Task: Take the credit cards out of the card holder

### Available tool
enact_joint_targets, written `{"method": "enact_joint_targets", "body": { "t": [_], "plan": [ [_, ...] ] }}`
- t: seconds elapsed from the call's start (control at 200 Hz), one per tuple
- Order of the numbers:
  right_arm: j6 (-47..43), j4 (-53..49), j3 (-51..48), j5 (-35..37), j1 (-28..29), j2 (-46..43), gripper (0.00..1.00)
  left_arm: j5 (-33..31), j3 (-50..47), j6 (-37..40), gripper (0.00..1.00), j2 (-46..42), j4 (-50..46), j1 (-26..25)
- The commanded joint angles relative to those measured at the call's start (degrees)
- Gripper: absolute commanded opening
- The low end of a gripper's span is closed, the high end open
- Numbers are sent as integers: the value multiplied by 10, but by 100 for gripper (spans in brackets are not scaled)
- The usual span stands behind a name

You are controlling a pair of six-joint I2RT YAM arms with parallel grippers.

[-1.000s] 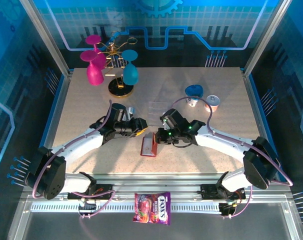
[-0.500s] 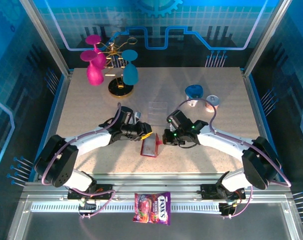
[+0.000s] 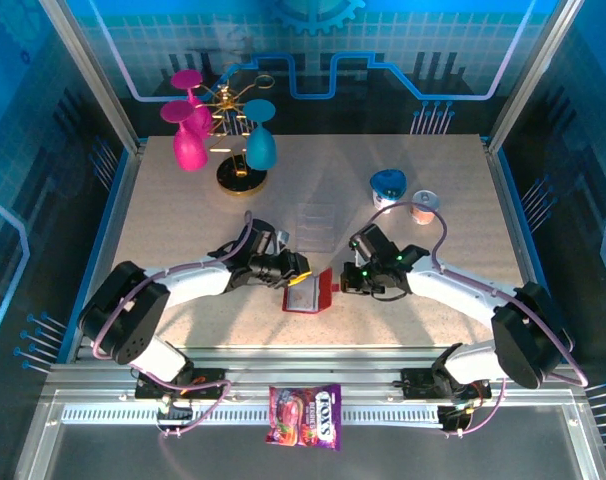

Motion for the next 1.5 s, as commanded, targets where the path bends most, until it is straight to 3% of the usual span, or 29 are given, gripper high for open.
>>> {"method": "enact_joint_targets", "body": {
  "t": [0.0,0.22,0.645,0.961,1.181,1.341,1.496],
  "plan": [
    [-16,4,-18,9,-15,-9,7,6,0,-10,27,16,10,-17],
    [-38,-7,-23,7,-39,-2,8,4,23,-18,27,50,20,-39],
    [-30,-35,-29,7,-47,-40,38,2,40,-41,26,91,53,-65],
    [-16,-59,23,8,-50,-76,44,29,91,-45,23,159,51,-93],
    [21,2,13,-61,-56,-74,41,25,97,-40,24,158,36,-94],
    [34,29,11,-107,-55,-28,20,8,94,-30,24,127,19,-88],
    [28,37,1,-111,-55,-1,15,-7,69,-28,23,85,12,-71]
  ]
}}
